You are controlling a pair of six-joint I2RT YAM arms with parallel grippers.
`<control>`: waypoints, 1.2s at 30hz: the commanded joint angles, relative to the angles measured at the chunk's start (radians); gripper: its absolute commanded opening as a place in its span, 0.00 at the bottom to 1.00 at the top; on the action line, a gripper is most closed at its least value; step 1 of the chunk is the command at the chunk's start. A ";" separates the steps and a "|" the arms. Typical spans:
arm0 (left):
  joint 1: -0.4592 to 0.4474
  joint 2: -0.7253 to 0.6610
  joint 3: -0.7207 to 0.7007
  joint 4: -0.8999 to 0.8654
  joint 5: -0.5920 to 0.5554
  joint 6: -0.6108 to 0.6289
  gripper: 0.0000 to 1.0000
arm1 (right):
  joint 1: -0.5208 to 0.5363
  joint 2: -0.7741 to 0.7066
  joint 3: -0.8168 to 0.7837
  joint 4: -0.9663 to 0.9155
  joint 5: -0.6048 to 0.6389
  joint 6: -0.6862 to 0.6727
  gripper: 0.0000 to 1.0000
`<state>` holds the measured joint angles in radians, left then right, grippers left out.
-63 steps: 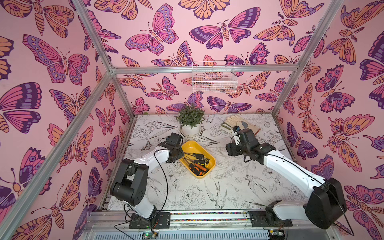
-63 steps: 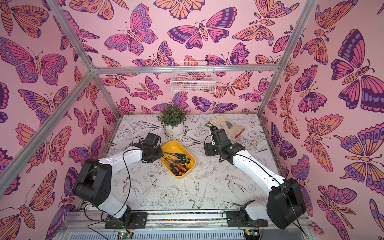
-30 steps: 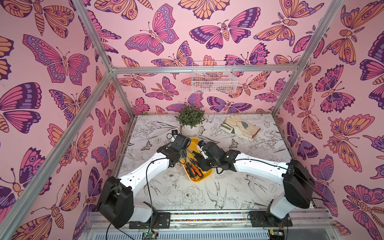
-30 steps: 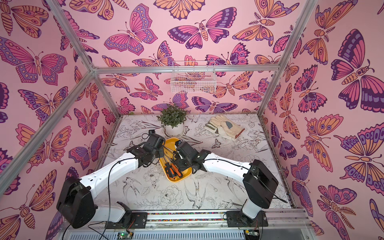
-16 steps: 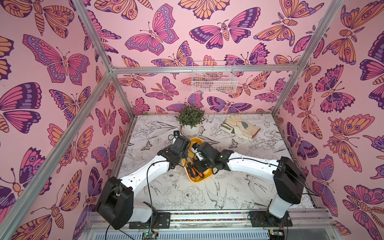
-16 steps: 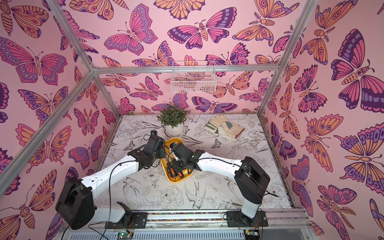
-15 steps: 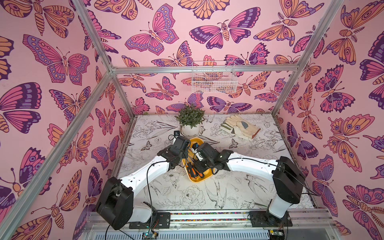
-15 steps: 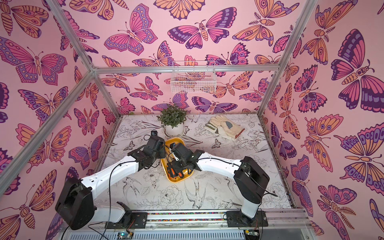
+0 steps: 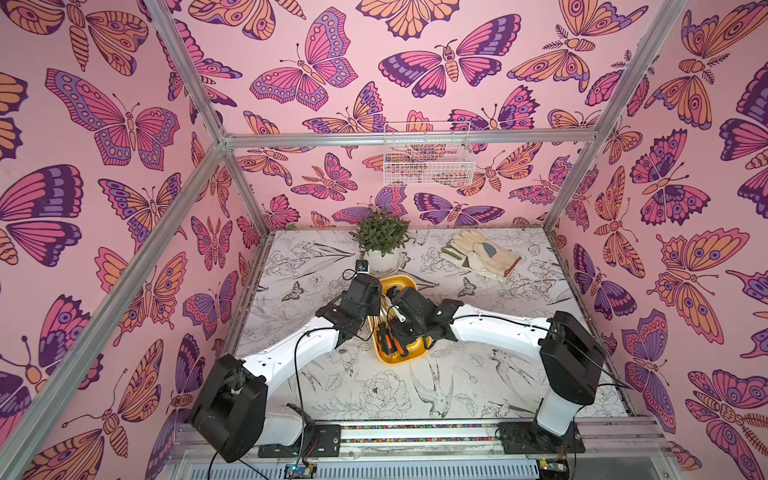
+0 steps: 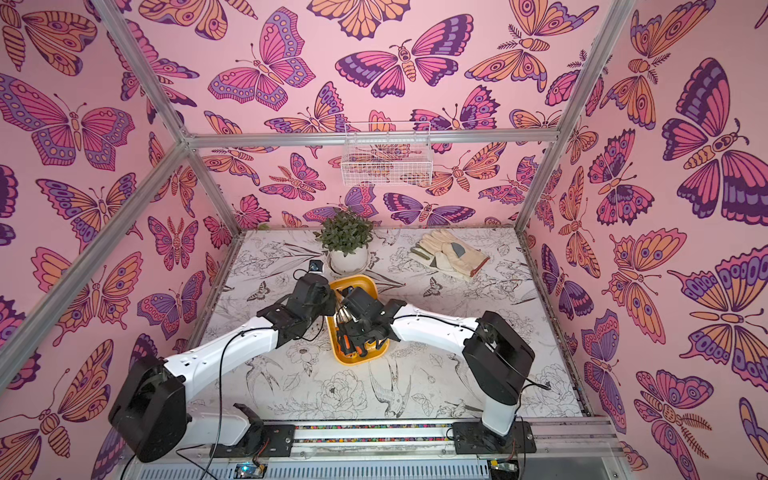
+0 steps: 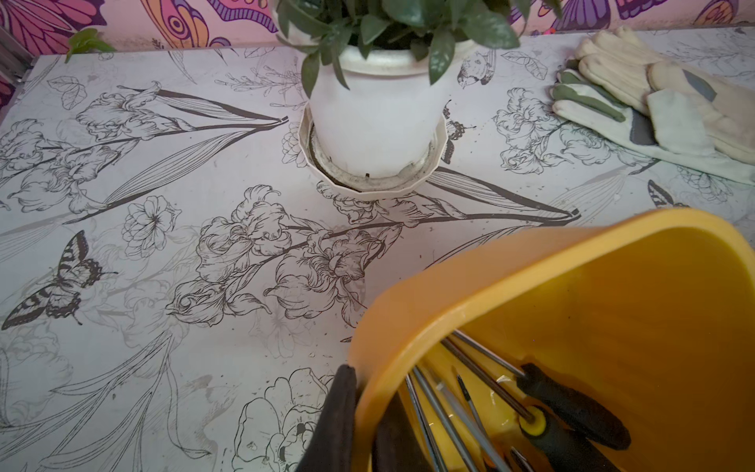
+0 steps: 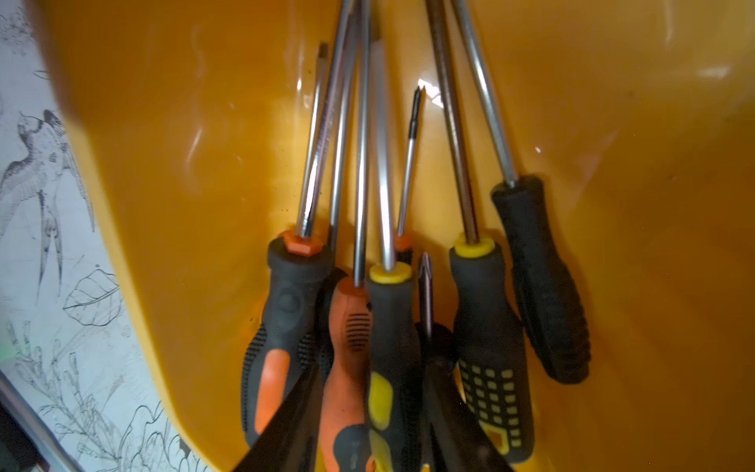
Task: Take out the screwdriver from the storage box
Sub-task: Pick up the screwdriver from the storage box.
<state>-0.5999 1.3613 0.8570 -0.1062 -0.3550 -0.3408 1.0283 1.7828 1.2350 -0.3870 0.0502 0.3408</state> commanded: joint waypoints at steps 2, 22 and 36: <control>-0.022 -0.028 -0.015 0.142 0.030 0.007 0.00 | 0.007 0.032 0.018 -0.053 0.047 0.026 0.42; -0.033 -0.034 -0.032 0.145 0.010 -0.004 0.00 | 0.007 -0.073 -0.033 -0.012 0.088 0.040 0.00; -0.032 0.022 -0.010 0.152 0.008 0.024 0.00 | 0.007 -0.377 -0.225 0.079 0.030 0.094 0.00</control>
<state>-0.6289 1.3678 0.8349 -0.0204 -0.3470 -0.3214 1.0294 1.4635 1.0374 -0.2974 0.0669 0.3996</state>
